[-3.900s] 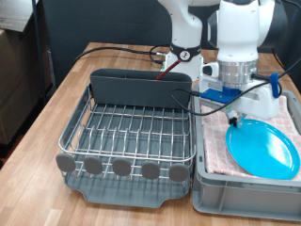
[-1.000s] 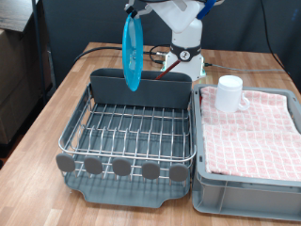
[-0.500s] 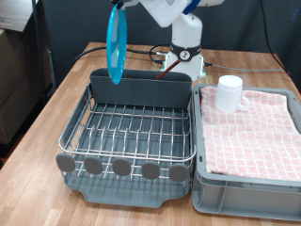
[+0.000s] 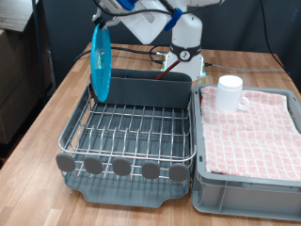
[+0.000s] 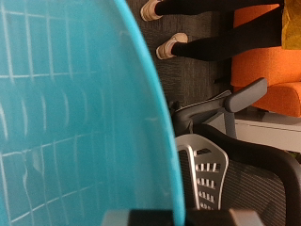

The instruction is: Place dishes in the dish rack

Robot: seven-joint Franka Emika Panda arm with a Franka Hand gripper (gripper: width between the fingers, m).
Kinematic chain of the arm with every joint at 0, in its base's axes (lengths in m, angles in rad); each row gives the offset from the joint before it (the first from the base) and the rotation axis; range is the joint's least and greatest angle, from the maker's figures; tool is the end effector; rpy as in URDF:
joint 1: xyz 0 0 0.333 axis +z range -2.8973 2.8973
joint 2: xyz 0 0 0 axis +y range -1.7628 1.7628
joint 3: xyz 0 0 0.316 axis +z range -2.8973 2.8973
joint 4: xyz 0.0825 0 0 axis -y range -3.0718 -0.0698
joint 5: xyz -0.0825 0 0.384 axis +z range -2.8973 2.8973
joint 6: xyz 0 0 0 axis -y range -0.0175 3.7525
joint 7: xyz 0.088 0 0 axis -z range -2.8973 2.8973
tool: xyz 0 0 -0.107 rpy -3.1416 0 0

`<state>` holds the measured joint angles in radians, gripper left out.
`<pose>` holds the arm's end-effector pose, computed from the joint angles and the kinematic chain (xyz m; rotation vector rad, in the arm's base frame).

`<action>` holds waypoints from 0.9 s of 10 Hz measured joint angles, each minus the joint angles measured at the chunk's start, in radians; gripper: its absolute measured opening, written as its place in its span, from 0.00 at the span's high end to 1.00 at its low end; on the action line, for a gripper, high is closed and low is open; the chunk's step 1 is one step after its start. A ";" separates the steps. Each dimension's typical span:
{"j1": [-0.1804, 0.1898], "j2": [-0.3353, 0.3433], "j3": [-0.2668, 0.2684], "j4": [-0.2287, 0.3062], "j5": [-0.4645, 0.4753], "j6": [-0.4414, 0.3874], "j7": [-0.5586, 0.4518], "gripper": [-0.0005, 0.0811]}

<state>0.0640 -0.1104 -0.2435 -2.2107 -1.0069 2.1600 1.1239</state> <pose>0.5095 -0.1291 0.4453 2.2277 -0.8585 0.5355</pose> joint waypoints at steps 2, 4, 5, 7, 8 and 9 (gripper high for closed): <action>-0.001 0.025 -0.019 -0.013 -0.019 0.041 0.010 0.97; -0.001 0.044 -0.037 -0.036 -0.043 0.082 0.040 0.97; -0.001 0.053 -0.046 -0.048 -0.056 0.102 0.054 0.97; -0.001 0.073 -0.062 -0.066 -0.077 0.145 0.084 0.97; -0.001 0.083 -0.068 -0.075 -0.083 0.166 0.098 0.97; -0.001 0.092 -0.074 -0.082 -0.094 0.185 0.116 0.97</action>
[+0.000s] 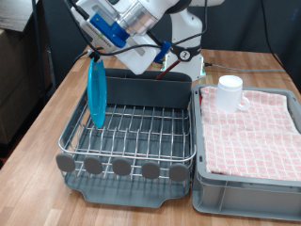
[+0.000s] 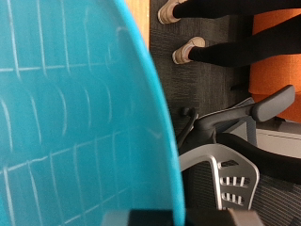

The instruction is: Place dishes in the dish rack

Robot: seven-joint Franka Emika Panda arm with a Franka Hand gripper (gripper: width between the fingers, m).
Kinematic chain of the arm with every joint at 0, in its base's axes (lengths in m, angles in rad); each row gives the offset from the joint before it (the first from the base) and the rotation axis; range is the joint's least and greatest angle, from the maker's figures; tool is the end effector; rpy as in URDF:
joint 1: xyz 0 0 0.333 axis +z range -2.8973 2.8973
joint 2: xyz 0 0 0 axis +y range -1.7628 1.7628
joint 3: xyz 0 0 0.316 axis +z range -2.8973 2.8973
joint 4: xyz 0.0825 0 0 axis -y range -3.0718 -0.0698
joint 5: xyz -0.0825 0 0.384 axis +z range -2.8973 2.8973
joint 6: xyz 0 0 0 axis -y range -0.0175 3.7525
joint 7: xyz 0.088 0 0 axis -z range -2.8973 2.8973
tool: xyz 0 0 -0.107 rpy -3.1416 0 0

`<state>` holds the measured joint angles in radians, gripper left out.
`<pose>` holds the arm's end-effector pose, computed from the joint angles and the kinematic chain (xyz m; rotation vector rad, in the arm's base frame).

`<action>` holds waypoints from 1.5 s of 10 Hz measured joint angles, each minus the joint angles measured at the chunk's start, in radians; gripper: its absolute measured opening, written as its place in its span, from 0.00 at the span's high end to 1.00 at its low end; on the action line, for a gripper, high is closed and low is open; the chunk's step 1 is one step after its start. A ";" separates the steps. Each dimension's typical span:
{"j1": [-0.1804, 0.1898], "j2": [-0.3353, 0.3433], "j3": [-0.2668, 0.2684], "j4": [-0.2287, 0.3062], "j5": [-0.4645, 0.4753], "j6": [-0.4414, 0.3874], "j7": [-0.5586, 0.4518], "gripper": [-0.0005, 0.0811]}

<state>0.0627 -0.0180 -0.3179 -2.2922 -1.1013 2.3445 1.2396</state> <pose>0.5033 -0.1454 0.3702 2.2687 -0.8424 0.5470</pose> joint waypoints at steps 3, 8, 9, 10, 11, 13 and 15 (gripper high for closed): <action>0.000 0.026 -0.015 -0.021 -0.031 0.054 0.059 0.97; 0.000 0.060 -0.018 -0.035 -0.039 0.080 0.100 0.97; 0.000 0.065 -0.017 -0.037 -0.039 0.086 0.107 0.97; 0.000 0.068 -0.017 -0.040 -0.039 0.090 0.111 0.97; 0.000 0.071 -0.017 -0.042 -0.039 0.092 0.115 0.97; 0.000 0.075 -0.017 -0.045 -0.039 0.095 0.118 0.97; 0.000 0.077 -0.017 -0.045 -0.039 0.096 0.127 0.97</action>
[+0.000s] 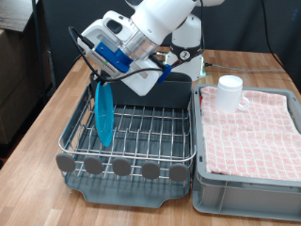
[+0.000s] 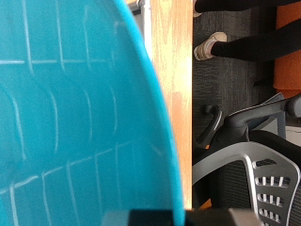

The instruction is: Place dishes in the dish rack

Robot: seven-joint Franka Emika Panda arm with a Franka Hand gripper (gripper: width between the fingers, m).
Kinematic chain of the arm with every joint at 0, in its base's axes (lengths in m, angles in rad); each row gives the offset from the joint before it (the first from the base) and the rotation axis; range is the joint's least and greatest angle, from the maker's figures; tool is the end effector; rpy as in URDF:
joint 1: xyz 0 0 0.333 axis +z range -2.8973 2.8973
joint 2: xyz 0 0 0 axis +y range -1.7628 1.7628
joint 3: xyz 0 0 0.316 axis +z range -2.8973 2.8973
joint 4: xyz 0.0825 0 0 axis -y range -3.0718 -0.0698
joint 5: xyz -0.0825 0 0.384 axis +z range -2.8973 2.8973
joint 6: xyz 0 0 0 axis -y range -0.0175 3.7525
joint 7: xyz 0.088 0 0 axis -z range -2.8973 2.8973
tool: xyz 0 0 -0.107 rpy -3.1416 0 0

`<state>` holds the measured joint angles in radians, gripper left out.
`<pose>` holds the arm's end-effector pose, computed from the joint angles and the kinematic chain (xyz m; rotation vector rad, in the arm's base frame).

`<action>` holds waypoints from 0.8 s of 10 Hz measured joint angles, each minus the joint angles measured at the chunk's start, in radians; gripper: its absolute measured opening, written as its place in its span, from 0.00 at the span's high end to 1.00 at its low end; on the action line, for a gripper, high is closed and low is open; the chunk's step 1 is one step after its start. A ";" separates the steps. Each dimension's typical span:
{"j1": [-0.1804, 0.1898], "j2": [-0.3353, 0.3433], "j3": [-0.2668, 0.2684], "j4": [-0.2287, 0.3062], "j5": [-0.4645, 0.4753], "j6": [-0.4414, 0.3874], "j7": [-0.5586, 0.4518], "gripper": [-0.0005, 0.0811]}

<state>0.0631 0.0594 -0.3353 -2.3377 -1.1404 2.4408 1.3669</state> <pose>0.4960 -0.1401 0.3164 2.2985 -0.8905 0.5404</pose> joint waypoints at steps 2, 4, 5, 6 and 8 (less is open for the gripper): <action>0.000 0.000 0.000 0.000 0.000 0.000 0.002 0.88; 0.000 0.000 0.001 0.000 0.028 0.006 -0.005 0.65; 0.000 0.000 0.004 0.001 0.087 0.009 -0.034 0.43; 0.000 0.000 0.007 0.004 0.159 0.009 -0.082 0.43; 0.001 -0.006 0.013 0.018 0.261 0.004 -0.154 0.07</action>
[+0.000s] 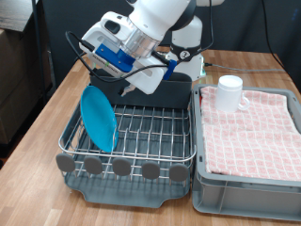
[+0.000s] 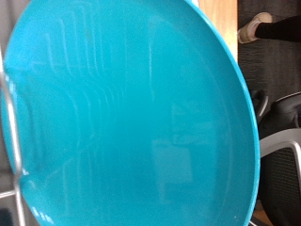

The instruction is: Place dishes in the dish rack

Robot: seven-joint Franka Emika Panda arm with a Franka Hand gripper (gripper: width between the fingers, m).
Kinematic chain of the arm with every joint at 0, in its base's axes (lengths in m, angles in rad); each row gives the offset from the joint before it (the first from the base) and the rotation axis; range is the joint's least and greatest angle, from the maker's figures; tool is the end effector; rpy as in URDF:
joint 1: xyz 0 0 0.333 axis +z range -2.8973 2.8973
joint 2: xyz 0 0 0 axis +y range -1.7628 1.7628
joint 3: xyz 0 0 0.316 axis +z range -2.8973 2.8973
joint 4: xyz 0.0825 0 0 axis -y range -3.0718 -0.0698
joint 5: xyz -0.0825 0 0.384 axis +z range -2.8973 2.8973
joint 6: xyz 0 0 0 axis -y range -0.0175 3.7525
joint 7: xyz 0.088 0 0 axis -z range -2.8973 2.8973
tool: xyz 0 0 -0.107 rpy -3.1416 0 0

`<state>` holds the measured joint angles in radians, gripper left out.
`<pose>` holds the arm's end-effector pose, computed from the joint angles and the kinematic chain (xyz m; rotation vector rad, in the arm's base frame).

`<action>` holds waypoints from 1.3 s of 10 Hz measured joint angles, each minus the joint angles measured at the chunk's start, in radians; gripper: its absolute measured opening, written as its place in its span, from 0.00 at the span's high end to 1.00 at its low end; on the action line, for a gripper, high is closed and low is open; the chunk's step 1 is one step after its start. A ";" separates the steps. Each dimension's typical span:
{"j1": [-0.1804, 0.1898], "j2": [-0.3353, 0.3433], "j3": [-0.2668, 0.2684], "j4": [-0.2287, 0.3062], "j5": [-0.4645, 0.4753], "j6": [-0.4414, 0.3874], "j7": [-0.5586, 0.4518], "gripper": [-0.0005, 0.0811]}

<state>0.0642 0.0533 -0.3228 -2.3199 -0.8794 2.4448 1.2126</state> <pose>0.5036 -0.1340 0.3267 2.4038 -1.0107 0.4419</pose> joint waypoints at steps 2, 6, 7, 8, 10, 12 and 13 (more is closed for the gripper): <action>0.003 -0.017 0.009 0.021 0.069 -0.021 -0.062 0.03; 0.007 -0.086 0.033 0.077 0.187 -0.116 -0.172 0.01; 0.009 -0.106 0.043 0.100 0.195 -0.164 -0.192 0.01; 0.010 -0.124 0.056 0.124 0.193 -0.211 -0.207 0.01; 0.012 -0.131 0.064 0.136 0.193 -0.246 -0.214 0.01; 0.015 -0.120 0.077 0.151 0.260 -0.295 -0.277 0.01; 0.025 -0.117 0.090 0.166 0.301 -0.332 -0.305 0.01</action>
<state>0.0889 -0.0640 -0.2323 -2.1537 -0.5781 2.1130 0.9080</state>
